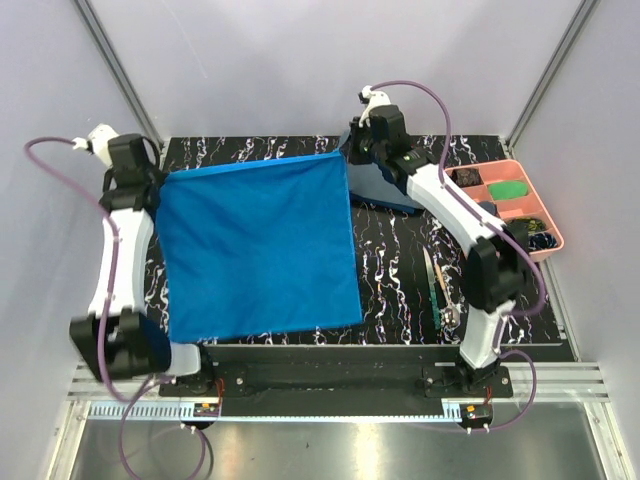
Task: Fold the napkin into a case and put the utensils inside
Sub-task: Fold the rectangle-folded napkin at the center of the board.
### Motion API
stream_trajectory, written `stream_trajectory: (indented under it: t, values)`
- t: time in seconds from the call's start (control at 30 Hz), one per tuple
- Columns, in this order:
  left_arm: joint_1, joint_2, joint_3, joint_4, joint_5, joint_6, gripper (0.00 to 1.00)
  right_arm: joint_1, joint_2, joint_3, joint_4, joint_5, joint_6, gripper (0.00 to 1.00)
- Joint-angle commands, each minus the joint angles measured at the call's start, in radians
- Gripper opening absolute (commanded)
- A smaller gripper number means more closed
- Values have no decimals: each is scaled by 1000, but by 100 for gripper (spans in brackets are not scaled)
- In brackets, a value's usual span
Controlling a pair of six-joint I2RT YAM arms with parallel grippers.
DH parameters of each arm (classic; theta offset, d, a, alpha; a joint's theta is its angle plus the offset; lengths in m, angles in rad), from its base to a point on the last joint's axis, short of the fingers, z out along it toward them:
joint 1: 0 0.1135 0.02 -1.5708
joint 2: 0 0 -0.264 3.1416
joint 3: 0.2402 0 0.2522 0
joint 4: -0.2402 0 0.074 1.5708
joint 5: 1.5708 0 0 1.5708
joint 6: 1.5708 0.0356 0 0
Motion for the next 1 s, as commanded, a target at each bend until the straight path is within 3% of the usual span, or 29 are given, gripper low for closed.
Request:
stream_trajectory:
  t: [0.0, 0.2, 0.37, 0.53, 0.77, 0.97]
  values:
    - [39, 198, 70, 247, 132, 41, 0, -49, 137, 162, 97, -40, -6, 0]
    - [55, 444, 218, 233, 277, 22, 0, -82, 286, 276, 50, -135, 0, 0]
    - [67, 461, 215, 145, 289, 2, 0, -84, 260, 213, 45, -179, 32, 0]
    - [75, 414, 183, -44, 268, 41, 0, -84, 174, 60, 27, -266, 113, 0]
    - [87, 405, 154, -165, 144, 188, 0, -72, 48, -290, 122, -399, 258, 0]
    - [90, 445, 99, -205, 87, 226, 0, -52, 62, -365, 156, -439, 270, 0]
